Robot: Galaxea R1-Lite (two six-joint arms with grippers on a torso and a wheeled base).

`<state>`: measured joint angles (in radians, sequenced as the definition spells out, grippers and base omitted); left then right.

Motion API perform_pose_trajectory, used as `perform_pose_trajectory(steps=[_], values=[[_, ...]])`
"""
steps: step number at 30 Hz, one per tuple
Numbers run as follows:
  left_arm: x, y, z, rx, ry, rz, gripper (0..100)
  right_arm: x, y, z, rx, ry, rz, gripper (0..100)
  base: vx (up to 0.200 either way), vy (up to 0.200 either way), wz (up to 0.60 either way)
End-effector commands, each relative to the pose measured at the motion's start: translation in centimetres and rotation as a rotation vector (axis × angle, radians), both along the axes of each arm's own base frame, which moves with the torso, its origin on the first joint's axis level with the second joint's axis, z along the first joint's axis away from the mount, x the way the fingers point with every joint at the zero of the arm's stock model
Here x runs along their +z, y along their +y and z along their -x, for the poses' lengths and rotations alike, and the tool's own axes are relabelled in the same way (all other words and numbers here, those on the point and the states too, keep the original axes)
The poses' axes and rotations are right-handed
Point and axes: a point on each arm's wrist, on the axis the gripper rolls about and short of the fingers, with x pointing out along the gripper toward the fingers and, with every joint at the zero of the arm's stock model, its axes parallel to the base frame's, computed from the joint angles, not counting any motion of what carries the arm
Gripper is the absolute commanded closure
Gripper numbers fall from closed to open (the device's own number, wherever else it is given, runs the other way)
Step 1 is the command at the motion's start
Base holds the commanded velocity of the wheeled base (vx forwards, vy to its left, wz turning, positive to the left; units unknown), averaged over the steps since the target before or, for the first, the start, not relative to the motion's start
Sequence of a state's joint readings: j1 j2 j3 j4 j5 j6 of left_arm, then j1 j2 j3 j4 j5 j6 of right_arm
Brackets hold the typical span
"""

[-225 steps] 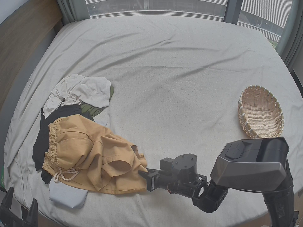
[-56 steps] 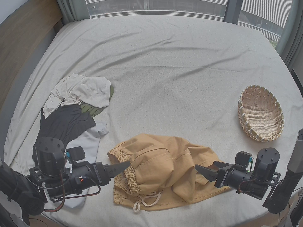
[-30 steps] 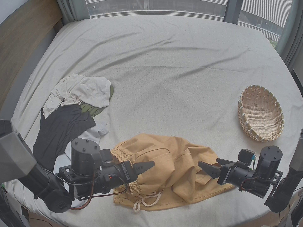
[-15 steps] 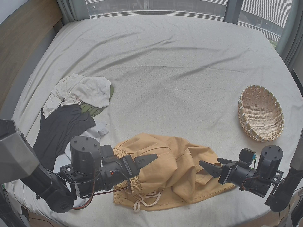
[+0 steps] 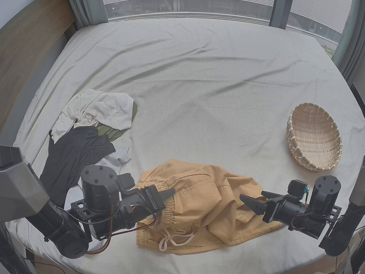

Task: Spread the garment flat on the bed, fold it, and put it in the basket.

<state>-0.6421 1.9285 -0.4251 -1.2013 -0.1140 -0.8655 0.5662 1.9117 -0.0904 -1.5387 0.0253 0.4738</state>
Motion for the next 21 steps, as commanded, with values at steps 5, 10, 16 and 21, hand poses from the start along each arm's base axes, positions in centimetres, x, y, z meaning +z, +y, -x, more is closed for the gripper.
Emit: perform_pose_trajectory(steps=[5,10,16,21], values=[[1.0,0.4,0.1,0.063,-0.098,0.058,100,-0.3,0.8,0.4,0.037,0.017,-0.004,0,0.000,0.000,0.00],[1.5,0.5,0.1,0.083,-0.156,0.099,100,-1.2,0.9,0.2,0.021,0.071,-0.011,0,0.000,0.000,0.00],[1.0,1.3,0.1,0.120,-0.155,0.065,100,-2.4,0.7,0.1,-0.004,0.135,0.001,0,0.000,0.000,0.00],[1.0,1.3,0.1,0.117,-0.157,0.063,100,-3.3,0.8,-0.6,-0.062,0.180,-0.026,0,0.000,0.000,0.00]])
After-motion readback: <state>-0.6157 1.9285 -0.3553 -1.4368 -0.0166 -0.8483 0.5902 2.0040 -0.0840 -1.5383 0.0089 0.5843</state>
